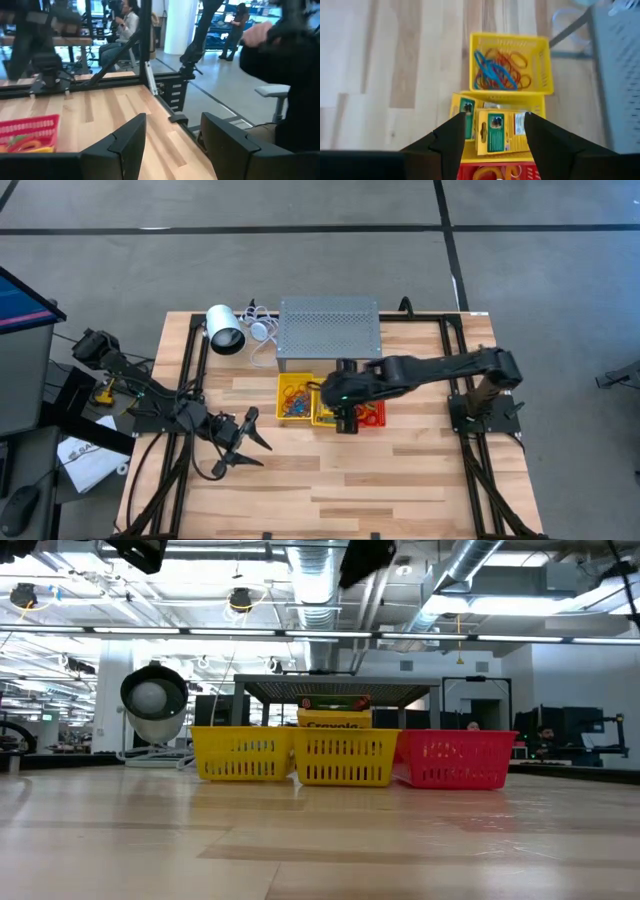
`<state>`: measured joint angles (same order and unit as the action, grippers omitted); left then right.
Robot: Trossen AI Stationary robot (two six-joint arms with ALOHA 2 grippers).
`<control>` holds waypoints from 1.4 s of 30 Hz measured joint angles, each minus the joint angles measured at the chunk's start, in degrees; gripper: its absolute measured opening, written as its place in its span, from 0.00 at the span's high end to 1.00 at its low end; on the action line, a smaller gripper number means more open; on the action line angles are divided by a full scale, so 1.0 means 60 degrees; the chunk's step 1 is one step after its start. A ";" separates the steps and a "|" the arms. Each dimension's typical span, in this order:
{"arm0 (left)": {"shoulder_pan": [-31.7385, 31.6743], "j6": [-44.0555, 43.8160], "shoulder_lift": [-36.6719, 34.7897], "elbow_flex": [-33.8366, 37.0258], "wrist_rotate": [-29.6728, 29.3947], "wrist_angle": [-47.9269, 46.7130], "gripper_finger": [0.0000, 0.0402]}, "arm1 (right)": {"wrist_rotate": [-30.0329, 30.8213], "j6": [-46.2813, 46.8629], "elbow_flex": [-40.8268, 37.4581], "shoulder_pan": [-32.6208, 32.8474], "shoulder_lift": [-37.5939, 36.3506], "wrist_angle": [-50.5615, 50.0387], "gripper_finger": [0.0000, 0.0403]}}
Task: Pick & Place Office Desk Supplies
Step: Put the red basket with spring keychains on the shelf
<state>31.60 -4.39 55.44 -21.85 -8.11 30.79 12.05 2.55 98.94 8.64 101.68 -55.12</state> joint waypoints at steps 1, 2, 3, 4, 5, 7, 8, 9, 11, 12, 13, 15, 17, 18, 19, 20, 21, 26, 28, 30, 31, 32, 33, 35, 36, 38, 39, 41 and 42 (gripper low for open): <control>-0.0063 0.0005 -0.0011 0.0000 -0.0012 -0.0015 0.54 | 0.0000 0.0000 0.0000 0.0055 -0.0183 0.0023 0.51; -0.0128 0.0005 -0.0048 0.0000 -0.0015 -0.0013 0.54 | 0.0000 0.0000 -0.0004 0.0123 -0.0374 0.0087 0.52; -0.0211 0.0011 -0.0096 0.0000 -0.0023 0.0005 0.54 | 0.0004 0.0005 -0.0004 0.0198 -0.0548 0.0158 0.52; -0.0325 0.0039 -0.0138 0.0000 -0.0031 0.0026 0.54 | 0.0004 0.0042 -0.0004 0.0254 -0.0705 0.0161 0.54; -0.0421 0.0084 -0.0174 0.0000 -0.0040 0.0028 0.54 | 0.0004 0.0047 -0.0004 0.0323 -0.0863 0.0173 0.56; -0.0598 0.0146 -0.0299 0.0003 -0.0050 -0.0006 0.55 | 0.0004 0.0051 -0.0004 0.0477 -0.1139 0.0196 0.61; -0.0659 0.0192 -0.0396 0.0004 -0.0062 0.0003 0.56 | 0.0004 0.0051 -0.0004 0.0537 -0.1251 0.0256 0.64; -0.0734 0.0253 -0.0493 0.0004 -0.0059 0.0027 0.58 | 0.0004 0.0058 -0.0004 0.0624 -0.1362 0.0264 0.68; -0.0851 0.0454 -0.0727 0.0004 -0.0058 -0.0022 0.63 | 0.0004 0.0071 -0.0004 0.0758 -0.1532 0.0256 0.77; -0.0882 0.0555 -0.0892 0.0004 -0.0059 -0.0084 0.67 | 0.0015 0.0069 -0.0007 0.0841 -0.1622 0.0248 0.82; -0.0910 0.0683 -0.1071 0.0004 -0.0054 -0.0166 0.70 | 0.0044 0.0073 -0.0007 0.0906 -0.1709 0.0231 0.87; -0.0990 0.0776 -0.1450 0.0004 -0.0048 -0.0524 0.78 | 0.0047 0.0073 -0.0007 0.1047 -0.1858 0.0224 0.95; -0.1051 0.0802 -0.1858 0.0004 -0.0045 -0.0920 0.87 | 0.0075 0.0082 -0.0010 0.1158 -0.1989 0.0141 0.98; -0.1080 0.0831 -0.2051 0.0004 -0.0045 -0.1114 0.91 | 0.0162 0.0148 -0.0011 0.1236 -0.2051 0.0073 0.97; -0.1097 0.0890 -0.2270 0.0004 -0.0045 -0.1360 0.95 | 0.0299 0.0197 -0.0011 0.1309 -0.2115 0.0001 0.97; -0.1094 0.0920 -0.2487 0.0004 -0.0045 -0.1595 0.97 | 0.0488 0.0247 -0.0011 0.1385 -0.2180 -0.0099 0.97; -0.1096 0.0932 -0.2679 0.0004 -0.0051 -0.1753 0.98 | 0.0656 0.0297 -0.0011 0.1478 -0.2254 -0.0233 0.98; -0.1093 0.0944 -0.3575 0.0004 -0.0161 -0.2420 0.98 | 0.1367 0.0415 -0.0560 0.1982 -0.2950 -0.0081 0.99; -0.1093 0.0985 -0.3877 0.0007 -0.0165 -0.2704 0.99 | 0.1472 0.0540 -0.1219 0.2181 -0.3546 0.0342 1.00; -0.1093 0.0991 -0.4107 0.0009 -0.0169 -0.2874 1.00 | 0.1495 0.0717 -0.2093 0.2364 -0.4273 0.0938 1.00; -0.1093 0.0996 -0.4211 0.0012 -0.0168 -0.2935 1.00 | 0.1501 0.0780 -0.2550 0.2444 -0.4684 0.1308 1.00; -0.1093 0.1005 -0.4316 0.0015 -0.0169 -0.2964 1.00 | 0.1497 0.0805 -0.3035 0.2531 -0.5099 0.1752 1.00; -0.1093 0.1021 -0.4417 0.0015 -0.0169 -0.2983 1.00 | 0.1501 0.0809 -0.3485 0.2618 -0.5538 0.2108 1.00; -0.1093 0.1158 -0.4648 0.0015 -0.0170 -0.3122 1.00 | 0.1499 0.0795 -0.4380 0.2838 -0.6489 0.2849 1.00; -0.1093 0.1180 -0.4745 0.0015 -0.0169 -0.3157 1.00 | 0.1497 0.0784 -0.4800 0.2980 -0.6958 0.3217 1.00; -0.1093 0.1191 -0.4927 0.0015 -0.0172 -0.3193 1.00 | 0.1487 0.0716 -0.5629 0.3304 -0.7914 0.3945 1.00; -0.1093 0.1192 -0.5001 0.0015 -0.0172 -0.3214 1.00 | 0.1481 0.0661 -0.6020 0.3474 -0.8380 0.4294 1.00; -0.1093 0.1196 -0.5103 0.0015 -0.0172 -0.3220 1.00 | 0.1441 0.0552 -0.6797 0.3829 -0.9275 0.5085 1.00; -0.1093 0.1192 -0.5144 0.0015 -0.0172 -0.3245 1.00 | 0.1345 0.0506 -0.7170 0.4006 -0.9696 0.5475 1.00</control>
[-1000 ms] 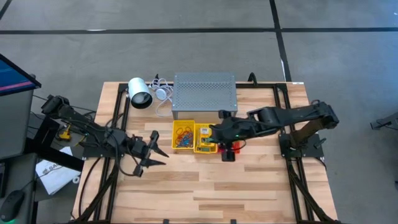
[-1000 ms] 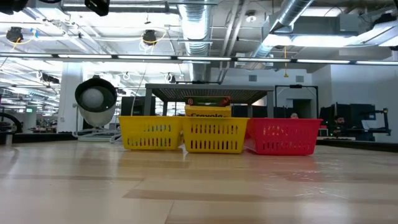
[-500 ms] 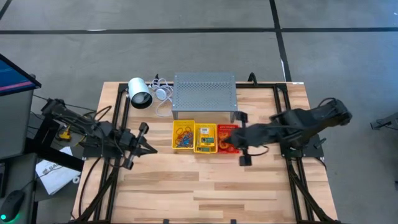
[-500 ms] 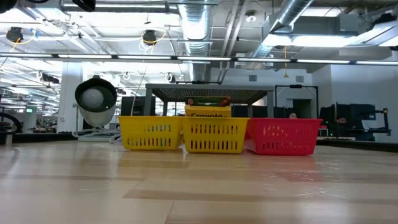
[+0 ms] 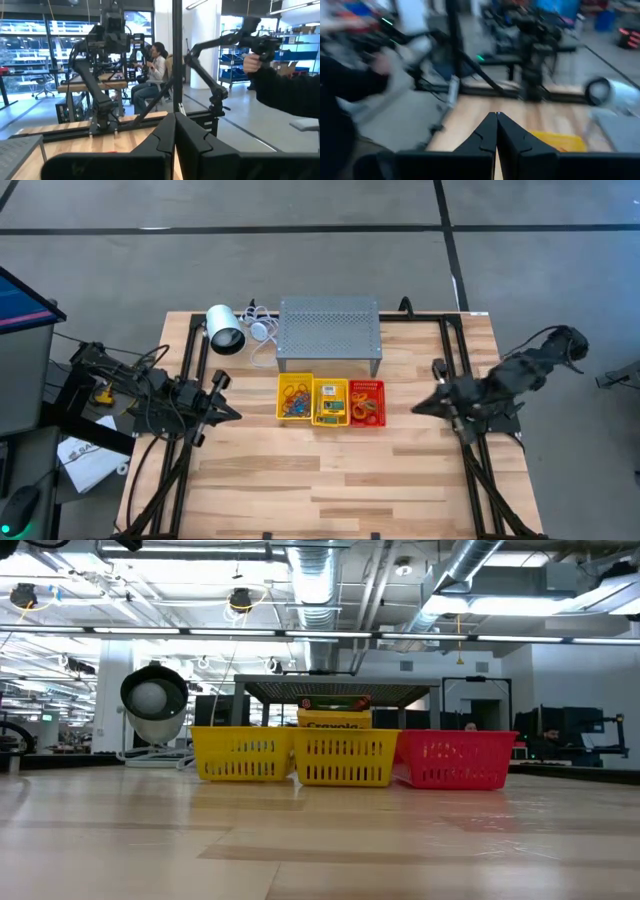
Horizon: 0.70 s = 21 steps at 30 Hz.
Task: Pick & Place Office Desk Supplies
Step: Put the red basket with spring keychains on the shelf
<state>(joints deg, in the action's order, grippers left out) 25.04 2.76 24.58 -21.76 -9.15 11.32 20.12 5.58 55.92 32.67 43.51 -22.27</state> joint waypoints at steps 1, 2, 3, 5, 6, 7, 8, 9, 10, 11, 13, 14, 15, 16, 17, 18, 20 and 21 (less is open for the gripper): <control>0.0000 0.0000 -0.0044 0.0000 0.0000 -0.0039 0.99 | -0.0167 -0.0059 -0.0378 0.0176 -0.0419 0.0346 1.00; 0.0000 0.0000 -0.0053 0.0000 0.0002 -0.0110 0.99 | -0.0379 -0.0151 -0.0751 0.0344 -0.0800 0.0713 1.00; 0.0000 0.0002 -0.0055 0.0000 0.0013 -0.0207 0.99 | -0.0623 -0.0241 -0.1115 0.0497 -0.1137 0.1131 1.00; 0.0000 -0.0002 -0.0044 0.0000 0.0147 -0.0405 1.00 | -0.1089 -0.0438 -0.1807 0.0778 -0.1769 0.1833 1.00; 0.0000 -0.0010 -0.0044 0.0000 0.0279 -0.0446 1.00 | -0.1294 -0.0502 -0.2136 0.0895 -0.2033 0.2142 1.00; 0.0000 -0.0007 -0.0040 0.0000 0.0377 -0.0446 1.00 | -0.1438 -0.0539 -0.2421 0.1000 -0.2279 0.2314 1.00; 0.0000 -0.0007 -0.0043 0.0000 0.0501 -0.0439 1.00 | -0.1477 -0.0606 -0.2713 0.1084 -0.2503 0.2469 1.00; 0.0000 -0.0007 -0.0046 0.0000 0.0585 -0.0407 1.00 | -0.1530 -0.0691 -0.2975 0.1157 -0.2685 0.2603 1.00; 0.0000 -0.0005 -0.0058 0.0000 0.0603 -0.0369 0.99 | -0.1556 -0.0744 -0.3221 0.1210 -0.2864 0.2730 1.00; 0.0000 -0.0007 -0.0066 0.0000 0.0610 -0.0354 0.99 | -0.1565 -0.0783 -0.3495 0.1230 -0.3057 0.2874 1.00; -0.0005 -0.0007 -0.0062 0.0000 0.0613 -0.0362 0.99 | -0.1653 -0.1004 -0.4016 0.1230 -0.3369 0.3192 1.00; -0.0007 -0.0007 -0.0062 0.0000 0.0616 -0.0366 0.99 | -0.1721 -0.1172 -0.4273 0.1226 -0.3507 0.3461 1.00; -0.0007 -0.0007 -0.0062 0.0000 0.0623 -0.0376 0.99 | -0.1823 -0.1357 -0.4530 0.1219 -0.3648 0.3650 1.00; -0.0007 -0.0007 -0.0062 0.0000 0.0634 -0.0378 0.99 | -0.1934 -0.1503 -0.4765 0.1212 -0.3782 0.3888 1.00; -0.0007 -0.0007 -0.0062 0.0000 0.0634 -0.0380 0.99 | -0.2104 -0.1629 -0.4968 0.1210 -0.3913 0.4134 1.00; -0.0011 -0.0004 -0.0062 0.0000 0.0634 -0.0387 0.99 | -0.2251 -0.1695 -0.5126 0.1185 -0.4050 0.4238 1.00; -0.0098 -0.0007 -0.0062 0.0000 0.0672 -0.0398 0.99 | -0.2495 -0.1687 -0.5389 0.1073 -0.4270 0.4429 1.00; -0.0179 -0.0007 -0.0062 0.0000 0.0677 -0.0398 0.99 | -0.2587 -0.1642 -0.5529 0.0998 -0.4391 0.4513 1.00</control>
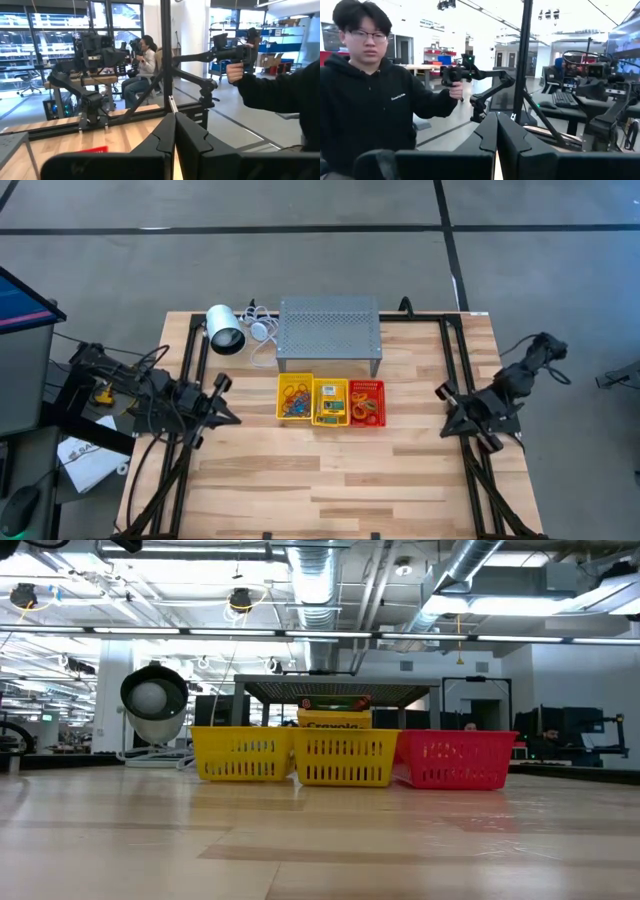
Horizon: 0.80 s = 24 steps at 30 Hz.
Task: Pick & Place Office Desk Supplies
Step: Put the red basket with spring keychains on the shelf
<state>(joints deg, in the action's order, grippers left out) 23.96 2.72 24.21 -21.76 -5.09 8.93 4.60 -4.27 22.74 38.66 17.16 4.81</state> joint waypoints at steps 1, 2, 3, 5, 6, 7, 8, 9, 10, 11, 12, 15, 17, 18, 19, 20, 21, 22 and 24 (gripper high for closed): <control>-0.0110 0.0002 0.0000 0.0000 0.0072 0.0002 0.99 | -0.0056 0.0046 -0.0132 -0.0078 -0.0109 0.0069 1.00; -0.0258 0.0000 0.0000 0.0000 0.0183 0.0005 0.99 | -0.0088 0.0107 -0.0203 -0.0166 -0.0183 0.0078 1.00; -0.0441 -0.0004 0.0000 0.0000 0.0299 0.0009 0.99 | -0.0099 0.0172 -0.0256 -0.0248 -0.0235 0.0130 1.00; -0.0829 -0.0124 0.0000 0.0000 0.0615 0.0007 0.99 | -0.0214 0.0256 -0.0340 -0.0417 -0.0282 0.0184 1.00; -0.1027 -0.0263 0.0000 0.0000 0.0827 0.0010 0.99 | -0.0319 0.0295 -0.0366 -0.0496 -0.0280 0.0225 1.00; -0.1209 -0.0353 0.0000 0.0000 0.1065 0.0027 0.99 | -0.0345 0.0359 -0.0368 -0.0568 -0.0277 0.0261 1.00; -0.1380 -0.0472 0.0000 0.0000 0.1282 0.0070 0.99 | -0.0350 0.0440 -0.0368 -0.0644 -0.0280 0.0327 1.00; -0.1525 -0.0559 0.0012 0.0000 0.1444 0.0144 0.99 | -0.0311 0.0565 -0.0368 -0.0732 -0.0283 0.0395 1.00; -0.1643 -0.0720 0.0088 0.0000 0.1489 0.0286 0.99 | -0.0140 0.0771 -0.0368 -0.0845 -0.0266 0.0460 1.00; -0.1736 -0.0814 0.0230 0.0000 0.1505 0.0527 0.99 | 0.0148 0.1015 -0.0367 -0.0975 -0.0188 0.0528 1.00; -0.1801 -0.0848 0.0443 -0.0003 0.1505 0.0845 0.99 | 0.0475 0.1255 -0.0357 -0.1117 -0.0011 0.0562 1.00; -0.1821 -0.0508 0.1437 -0.0004 0.1502 0.1537 0.99 | 0.1290 0.1606 -0.0360 -0.1685 0.0875 0.0591 1.00; -0.1821 -0.0175 0.2219 -0.0004 0.1369 0.1934 0.99 | 0.1360 0.1616 -0.0363 -0.2116 0.1656 0.1035 1.00; -0.1823 0.0000 0.2556 -0.0002 0.1199 0.1974 0.99 | 0.1361 0.1580 -0.0334 -0.2328 0.2092 0.1223 1.00; -0.1847 0.0160 0.2891 0.0004 0.1013 0.2038 0.99 | 0.1362 0.1512 -0.0256 -0.2520 0.2522 0.1248 1.00; -0.1905 0.0234 0.3180 0.0004 0.0825 0.2113 0.99 | 0.1363 0.1493 -0.0144 -0.2734 0.2954 0.1227 1.00; -0.2001 0.0262 0.3426 0.0004 0.0646 0.2100 0.99 | 0.1363 0.1443 0.0008 -0.2936 0.3403 0.1135 1.00; -0.2117 0.0255 0.3666 0.0004 0.0561 0.2084 0.99 | 0.1367 0.1424 0.0173 -0.3143 0.3839 0.0965 1.00; -0.2315 0.0227 0.4077 0.0004 0.0544 0.2087 0.99 | 0.1360 0.1449 0.0590 -0.3527 0.4725 0.0642 1.00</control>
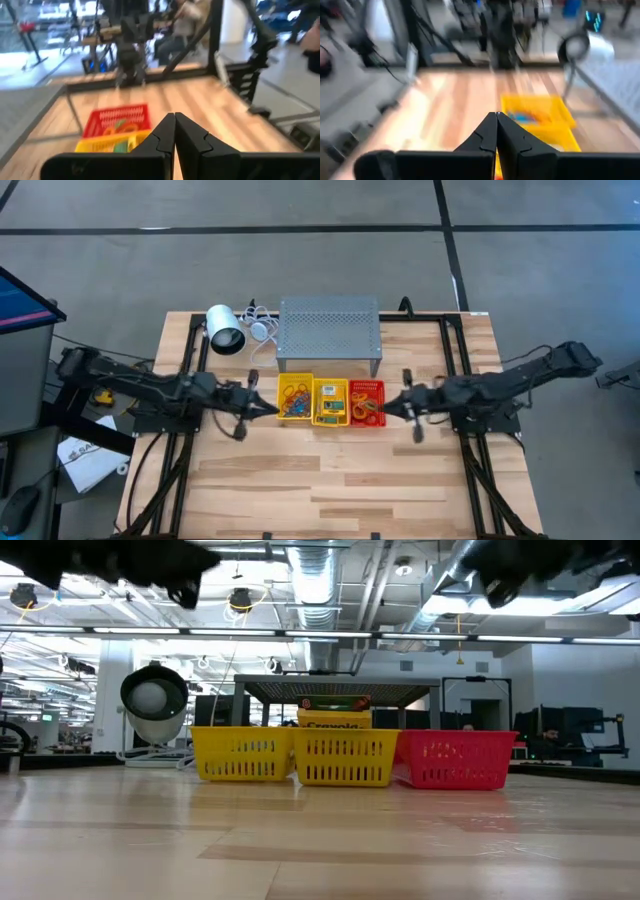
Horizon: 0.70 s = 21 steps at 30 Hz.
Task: Pick & Place Office Desk Supplies
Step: Put the red basket with spring keychains on the shelf
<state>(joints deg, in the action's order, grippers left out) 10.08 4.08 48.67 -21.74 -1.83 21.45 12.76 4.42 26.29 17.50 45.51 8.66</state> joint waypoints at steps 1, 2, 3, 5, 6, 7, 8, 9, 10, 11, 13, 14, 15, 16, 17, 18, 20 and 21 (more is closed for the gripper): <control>-0.0062 -0.0001 0.0191 0.0000 -0.0013 -0.0022 0.99 | -0.0040 0.0019 0.0201 -0.0173 0.0407 -0.0302 1.00; -0.0103 -0.0001 0.0376 0.0000 -0.0029 -0.0094 0.99 | -0.0073 0.0019 0.0410 -0.0330 0.0832 -0.0639 1.00; -0.0147 -0.0001 0.0538 0.0000 -0.0027 -0.0242 0.99 | -0.0085 0.0016 0.0665 -0.0471 0.1283 -0.1002 1.00; -0.0195 -0.0014 0.0835 0.0000 -0.0025 -0.0583 0.99 | -0.0107 0.0015 0.1196 -0.0710 0.2039 -0.1833 1.00; -0.0195 -0.0049 0.0974 0.0000 -0.0025 -0.0700 0.99 | -0.0110 0.0017 0.1526 -0.0799 0.2405 -0.2256 0.99; -0.0195 -0.0060 0.1061 0.0000 -0.0029 -0.0862 0.99 | -0.0110 0.0026 0.1866 -0.0871 0.2731 -0.2697 0.99; -0.0195 -0.0077 0.1151 0.0000 -0.0029 -0.0921 0.99 | -0.0113 0.0070 0.2205 -0.0939 0.3034 -0.3171 0.97; -0.0195 -0.0162 0.1242 -0.0004 -0.0030 -0.0910 0.99 | -0.0114 0.0119 0.2579 -0.1005 0.3327 -0.3641 0.96; -0.0195 -0.0262 0.1285 -0.0006 -0.0069 -0.0995 0.98 | -0.0117 0.0165 0.2944 -0.1064 0.3588 -0.4122 0.93; -0.0195 -0.0367 0.1301 -0.0035 -0.0161 -0.1183 0.96 | -0.0117 0.0210 0.3307 -0.1114 0.3821 -0.4575 0.91; -0.0195 -0.0532 0.1335 -0.0249 -0.0315 -0.1752 0.91 | -0.0116 0.0355 0.4006 -0.1183 0.4240 -0.5479 0.85; -0.0195 -0.0603 0.1330 -0.0392 -0.0452 -0.2144 0.88 | -0.0145 0.0454 0.4316 -0.1188 0.4438 -0.5985 0.81; -0.0195 -0.0699 0.1329 -0.0542 -0.0595 -0.2555 0.85 | -0.0150 0.0563 0.4609 -0.1179 0.4596 -0.6488 0.77; -0.0195 -0.0730 0.1329 -0.0685 -0.0704 -0.2927 0.81 | -0.0168 0.0693 0.4897 -0.1156 0.4733 -0.6920 0.73; -0.0203 -0.0746 0.1329 -0.0806 -0.0736 -0.3232 0.78 | -0.0165 0.0850 0.5159 -0.1121 0.4871 -0.7212 0.69; -0.0246 -0.0735 0.1329 -0.0887 -0.0739 -0.3381 0.74 | -0.0161 0.0992 0.5388 -0.1093 0.5017 -0.7435 0.64; -0.0335 -0.0733 0.1329 -0.0933 -0.0737 -0.3373 0.67 | -0.0143 0.1237 0.5681 -0.1002 0.5304 -0.7988 0.56; -0.0385 -0.0731 0.1329 -0.0933 -0.0739 -0.3350 0.64 | -0.0121 0.1361 0.5766 -0.0949 0.5468 -0.8145 0.52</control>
<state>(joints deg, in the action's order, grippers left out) 7.77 -0.30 56.64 -27.33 -6.26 1.35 12.03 12.59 60.88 11.80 78.32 -40.20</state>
